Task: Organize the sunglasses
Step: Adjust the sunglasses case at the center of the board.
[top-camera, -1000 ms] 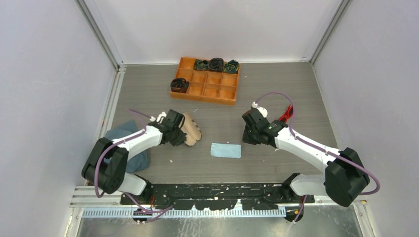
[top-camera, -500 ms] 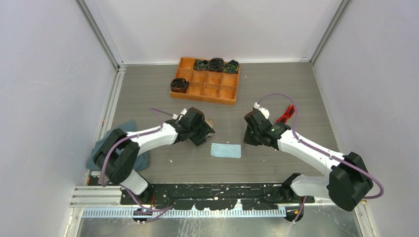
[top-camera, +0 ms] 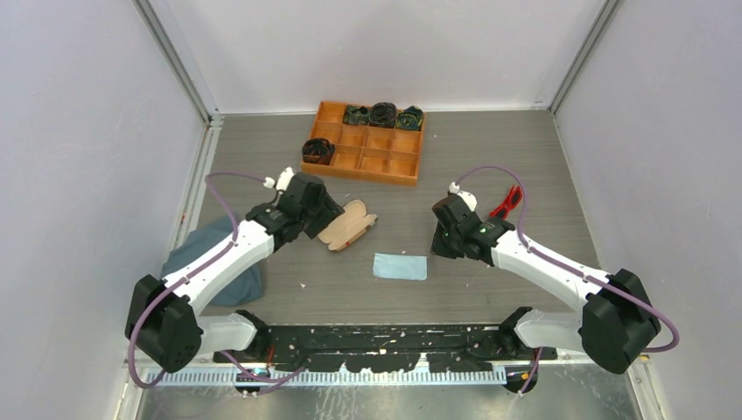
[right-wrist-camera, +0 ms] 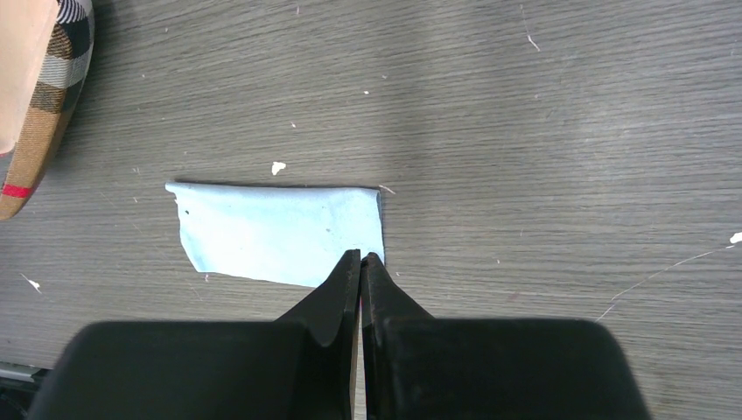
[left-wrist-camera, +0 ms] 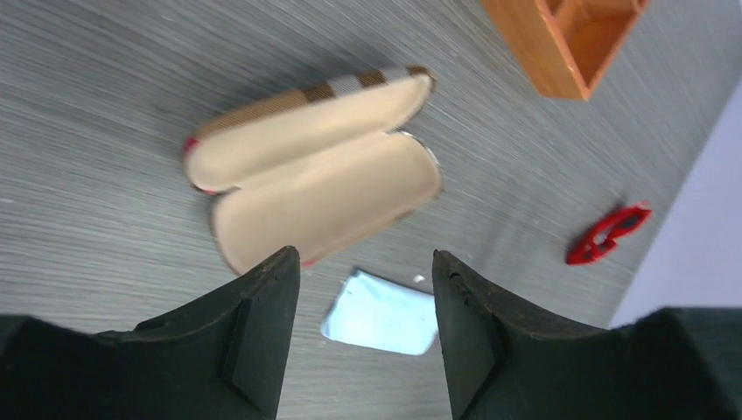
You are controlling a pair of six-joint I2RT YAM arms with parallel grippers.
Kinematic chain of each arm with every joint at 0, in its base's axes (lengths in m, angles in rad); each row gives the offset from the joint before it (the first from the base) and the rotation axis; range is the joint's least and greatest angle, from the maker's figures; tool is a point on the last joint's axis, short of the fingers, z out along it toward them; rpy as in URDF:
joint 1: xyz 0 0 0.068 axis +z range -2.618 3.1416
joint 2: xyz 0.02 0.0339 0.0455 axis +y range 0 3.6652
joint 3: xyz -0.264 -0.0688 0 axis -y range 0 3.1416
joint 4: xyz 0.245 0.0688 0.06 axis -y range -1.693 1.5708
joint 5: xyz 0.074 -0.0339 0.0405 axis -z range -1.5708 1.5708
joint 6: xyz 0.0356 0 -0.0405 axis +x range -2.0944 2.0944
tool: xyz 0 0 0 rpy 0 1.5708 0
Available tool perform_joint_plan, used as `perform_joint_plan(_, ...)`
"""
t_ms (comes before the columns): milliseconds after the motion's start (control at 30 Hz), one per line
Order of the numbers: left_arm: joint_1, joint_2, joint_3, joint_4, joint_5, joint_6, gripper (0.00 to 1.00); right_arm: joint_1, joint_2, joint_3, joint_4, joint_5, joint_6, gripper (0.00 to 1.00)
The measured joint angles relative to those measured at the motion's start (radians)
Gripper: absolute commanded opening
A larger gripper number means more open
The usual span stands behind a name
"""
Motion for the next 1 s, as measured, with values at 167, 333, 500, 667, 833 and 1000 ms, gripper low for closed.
perform_joint_plan(167, 0.076, 0.012, 0.003, -0.057, 0.025, 0.125, 0.58, 0.000, -0.001, -0.005, 0.000, 0.000, 0.000, 0.08)
perform_joint_plan(333, 0.079, 0.080, 0.040, -0.099, 0.062, 0.265, 0.53, 0.000, -0.010, -0.011, -0.002, 0.000, 0.002, 0.08)
perform_joint_plan(500, 0.092, 0.261, 0.177, -0.145, 0.089, 0.432, 0.43, 0.000, -0.011, -0.011, -0.003, 0.000, 0.003, 0.08)
perform_joint_plan(667, 0.095, 0.406, 0.267, -0.151, 0.092, 0.550, 0.41, 0.000, -0.016, -0.011, -0.012, 0.001, 0.004, 0.08)
perform_joint_plan(833, 0.096, 0.483, 0.284, -0.154, 0.088, 0.614, 0.40, 0.000, -0.042, -0.011, -0.021, 0.002, 0.008, 0.08)
perform_joint_plan(1000, 0.102, 0.572, 0.287, -0.134, 0.093, 0.633, 0.40, 0.000, -0.045, -0.011, -0.023, 0.002, 0.008, 0.08)
